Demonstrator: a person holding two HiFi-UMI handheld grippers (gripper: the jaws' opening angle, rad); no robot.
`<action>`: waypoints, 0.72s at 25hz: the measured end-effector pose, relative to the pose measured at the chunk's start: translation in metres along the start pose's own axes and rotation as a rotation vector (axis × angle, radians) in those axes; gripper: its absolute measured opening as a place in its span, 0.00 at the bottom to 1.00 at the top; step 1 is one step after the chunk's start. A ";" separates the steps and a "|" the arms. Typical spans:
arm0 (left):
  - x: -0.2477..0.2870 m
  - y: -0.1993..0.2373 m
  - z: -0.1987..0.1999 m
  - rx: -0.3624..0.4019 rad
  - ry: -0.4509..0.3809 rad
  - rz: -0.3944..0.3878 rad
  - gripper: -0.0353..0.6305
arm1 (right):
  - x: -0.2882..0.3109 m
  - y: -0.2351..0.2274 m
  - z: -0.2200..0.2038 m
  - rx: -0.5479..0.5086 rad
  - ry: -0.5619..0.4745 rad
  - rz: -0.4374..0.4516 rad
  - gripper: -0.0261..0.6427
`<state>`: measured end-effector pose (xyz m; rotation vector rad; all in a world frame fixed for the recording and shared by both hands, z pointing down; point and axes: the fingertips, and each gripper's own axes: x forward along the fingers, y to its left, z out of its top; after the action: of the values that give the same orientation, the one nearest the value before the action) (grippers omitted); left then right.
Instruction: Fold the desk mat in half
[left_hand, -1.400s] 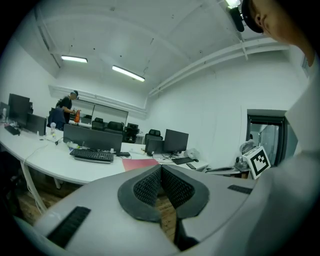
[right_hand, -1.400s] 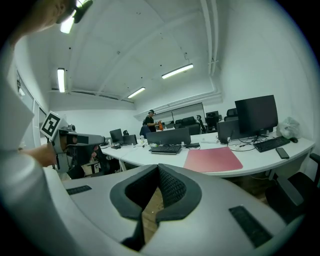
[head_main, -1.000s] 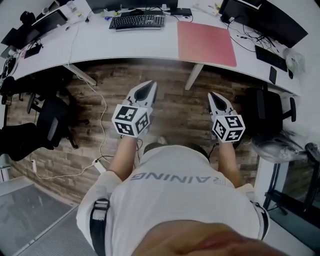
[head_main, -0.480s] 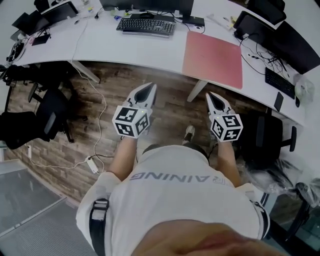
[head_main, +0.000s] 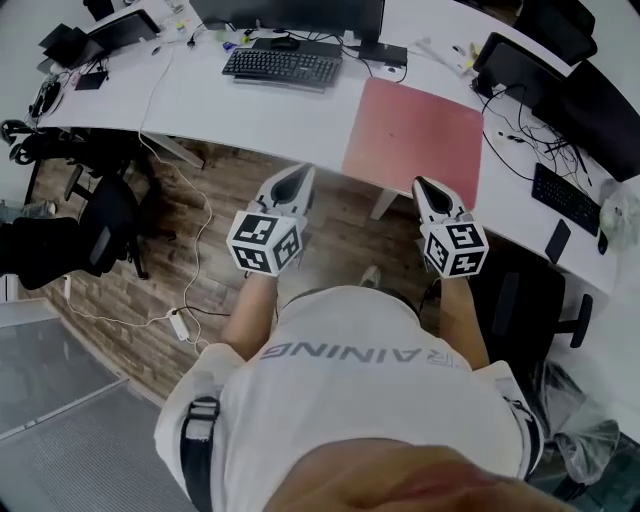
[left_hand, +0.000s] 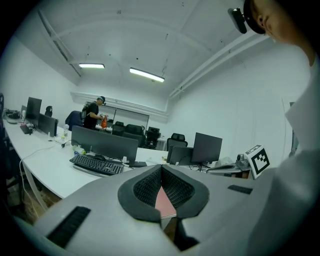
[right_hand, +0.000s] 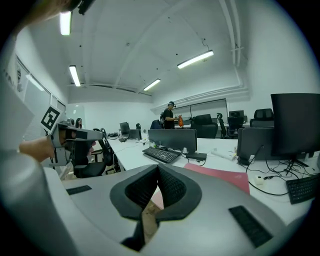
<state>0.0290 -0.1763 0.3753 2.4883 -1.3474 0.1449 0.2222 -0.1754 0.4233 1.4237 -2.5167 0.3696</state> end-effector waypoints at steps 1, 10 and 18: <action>0.009 -0.003 0.000 -0.001 0.006 0.008 0.09 | 0.002 -0.010 0.000 0.000 0.002 0.007 0.07; 0.063 -0.010 -0.016 -0.014 0.070 0.056 0.09 | 0.037 -0.064 -0.023 0.032 0.069 0.065 0.07; 0.083 0.027 -0.035 -0.081 0.108 0.032 0.09 | 0.081 -0.044 -0.054 -0.043 0.238 0.093 0.09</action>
<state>0.0545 -0.2451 0.4336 2.3573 -1.3225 0.2243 0.2229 -0.2448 0.5044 1.1736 -2.3872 0.4690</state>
